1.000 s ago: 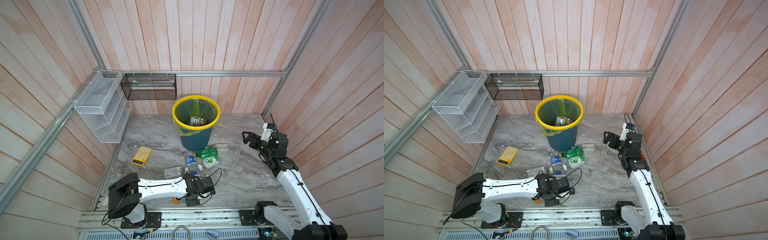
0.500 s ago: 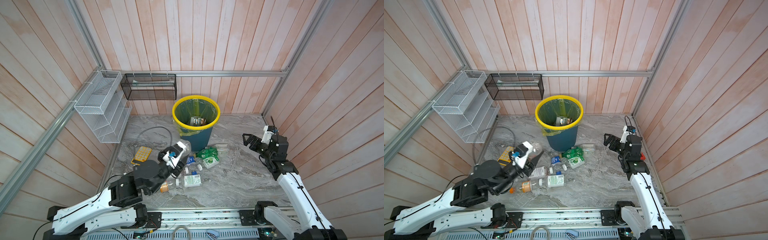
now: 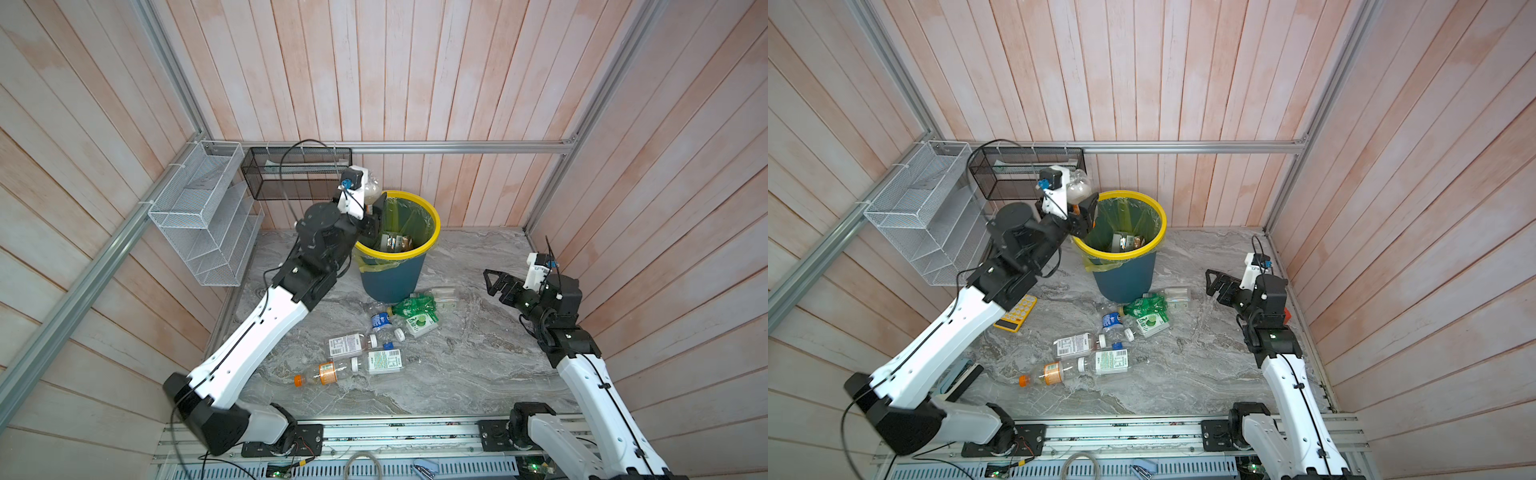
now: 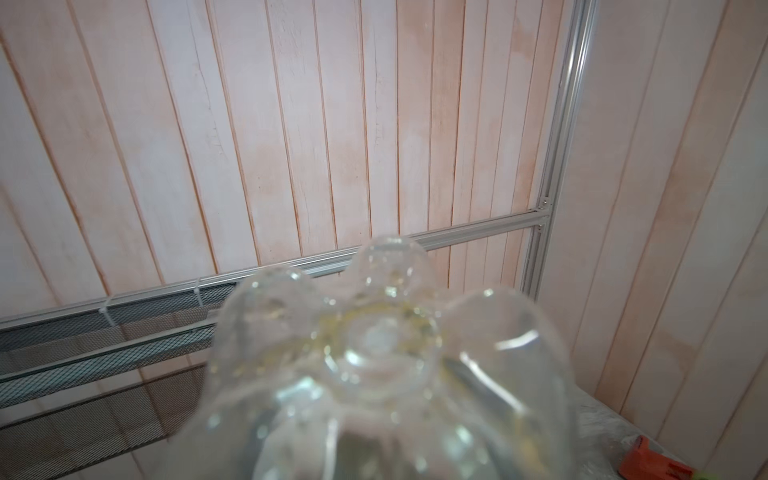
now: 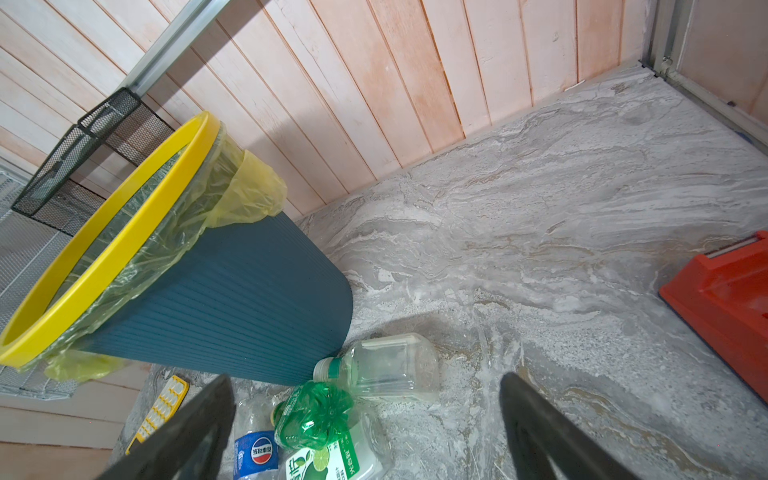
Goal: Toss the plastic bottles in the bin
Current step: 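Lift the orange-labeled bottle over the bin and release it with the left gripper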
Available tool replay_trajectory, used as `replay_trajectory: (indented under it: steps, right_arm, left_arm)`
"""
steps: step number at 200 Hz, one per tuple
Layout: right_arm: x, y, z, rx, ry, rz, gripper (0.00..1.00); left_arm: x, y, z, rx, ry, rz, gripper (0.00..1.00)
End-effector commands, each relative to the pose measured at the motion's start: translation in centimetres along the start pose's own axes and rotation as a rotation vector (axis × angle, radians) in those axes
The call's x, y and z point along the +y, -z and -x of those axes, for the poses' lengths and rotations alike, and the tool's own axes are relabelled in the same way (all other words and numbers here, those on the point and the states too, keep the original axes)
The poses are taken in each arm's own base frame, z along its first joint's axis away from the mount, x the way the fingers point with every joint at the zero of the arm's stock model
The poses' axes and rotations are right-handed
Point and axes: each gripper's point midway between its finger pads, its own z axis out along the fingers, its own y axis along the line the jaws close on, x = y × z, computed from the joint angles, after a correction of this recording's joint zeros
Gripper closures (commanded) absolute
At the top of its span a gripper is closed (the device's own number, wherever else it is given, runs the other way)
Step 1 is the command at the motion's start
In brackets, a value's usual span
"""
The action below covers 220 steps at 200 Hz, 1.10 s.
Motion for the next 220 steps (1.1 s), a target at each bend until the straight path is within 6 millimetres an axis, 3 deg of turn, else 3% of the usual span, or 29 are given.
replay_trajectory:
  steps: [1,26,60,89,127,168,190,220]
  right_arm:
    - [0.2,1.2,0.5,0.004,0.060,-0.024,0.01]
    - [-0.1,1.6,0.3,0.009,0.071,-0.044,0.01]
    - [-1.0,1.2,-0.6,0.026,0.042,-0.068,0.01]
    - [-1.3,0.7,-1.6,0.050,0.018,-0.063,0.01]
    - [-1.6,-0.3,-3.5,0.095,-0.045,-0.027,0.01]
    - [-2.1,-1.3,-6.2,0.154,-0.113,0.004,0.00]
    - [-2.7,-1.7,-7.6,0.183,-0.135,-0.002,0.00]
    - [-3.6,-2.3,-8.7,0.205,-0.161,-0.026,0.00]
  left_arm:
    - [-1.2,-2.1,-2.8,0.195,0.148,-0.125,0.24]
    - [-1.4,-1.7,0.3,0.112,0.178,-0.144,0.00]
    - [-0.7,1.5,2.8,-0.019,0.194,-0.127,0.00]
    - [0.0,4.0,1.7,-0.027,0.172,-0.089,0.00]
    - [1.1,6.7,-2.8,0.045,0.167,-0.027,0.00]
    - [1.9,9.9,-9.9,0.178,0.143,0.052,0.00]
    - [0.4,11.5,-14.6,0.292,0.046,0.059,0.00]
    - [-3.9,13.5,-20.2,0.467,-0.099,-0.073,0.00]
